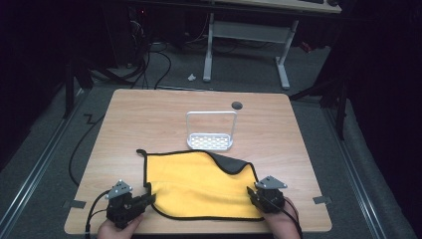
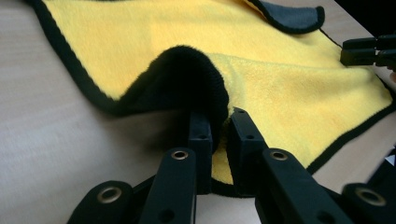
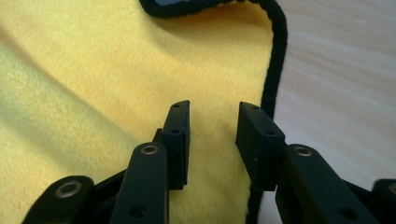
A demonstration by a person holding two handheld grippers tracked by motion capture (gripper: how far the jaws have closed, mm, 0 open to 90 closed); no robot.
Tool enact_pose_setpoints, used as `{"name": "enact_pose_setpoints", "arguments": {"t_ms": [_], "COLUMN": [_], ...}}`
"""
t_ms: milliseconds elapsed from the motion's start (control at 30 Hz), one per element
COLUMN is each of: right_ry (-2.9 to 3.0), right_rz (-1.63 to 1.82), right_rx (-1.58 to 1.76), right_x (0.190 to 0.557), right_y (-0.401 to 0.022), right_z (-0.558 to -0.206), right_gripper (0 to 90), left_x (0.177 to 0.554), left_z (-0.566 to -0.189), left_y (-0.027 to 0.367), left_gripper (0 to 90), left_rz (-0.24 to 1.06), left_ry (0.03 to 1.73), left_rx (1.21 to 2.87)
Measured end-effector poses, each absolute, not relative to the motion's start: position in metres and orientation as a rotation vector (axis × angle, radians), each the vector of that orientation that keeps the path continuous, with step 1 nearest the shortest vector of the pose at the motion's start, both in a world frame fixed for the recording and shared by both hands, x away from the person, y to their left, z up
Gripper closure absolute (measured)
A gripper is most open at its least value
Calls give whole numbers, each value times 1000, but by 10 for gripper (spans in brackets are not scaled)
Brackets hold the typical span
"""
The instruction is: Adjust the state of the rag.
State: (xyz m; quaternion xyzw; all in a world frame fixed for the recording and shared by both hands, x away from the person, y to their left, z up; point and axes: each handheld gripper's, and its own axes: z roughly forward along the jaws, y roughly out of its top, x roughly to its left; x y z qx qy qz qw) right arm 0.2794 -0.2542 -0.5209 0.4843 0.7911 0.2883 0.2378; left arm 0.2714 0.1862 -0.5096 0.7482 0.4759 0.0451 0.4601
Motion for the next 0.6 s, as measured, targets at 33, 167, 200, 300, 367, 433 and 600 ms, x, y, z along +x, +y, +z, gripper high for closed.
{"name": "enact_pose_setpoints", "arguments": {"t_ms": [33, 167, 200, 300, 367, 433, 600], "right_ry": [2168, 2154, 2151, 2132, 2116, 2117, 2161], "right_rz": [790, 785, 781, 830, 865, 886, 924], "right_rx": [1327, 1368, 1365, 1327, 1294, 1275, 1195], "right_x": [279, 252, 248, 246, 255, 262, 316], "right_y": [-254, -267, -268, -264, -256, -251, -214], "right_z": [-521, -520, -519, -511, -502, -498, -496], "right_gripper": [659, 660, 660, 656, 645, 633, 609], "left_x": [266, 254, 254, 254, 253, 253, 254], "left_z": [-511, -519, -518, -517, -518, -519, -521], "left_y": [187, 188, 188, 186, 186, 187, 189], "left_gripper": [805, 806, 806, 812, 816, 818, 828], "left_rz": [95, 60, 63, 72, 78, 78, 91], "left_ry": [1181, 1211, 1210, 1206, 1206, 1213, 1217], "left_rx": [1826, 1827, 1825, 1834, 1838, 1839, 1845]}}
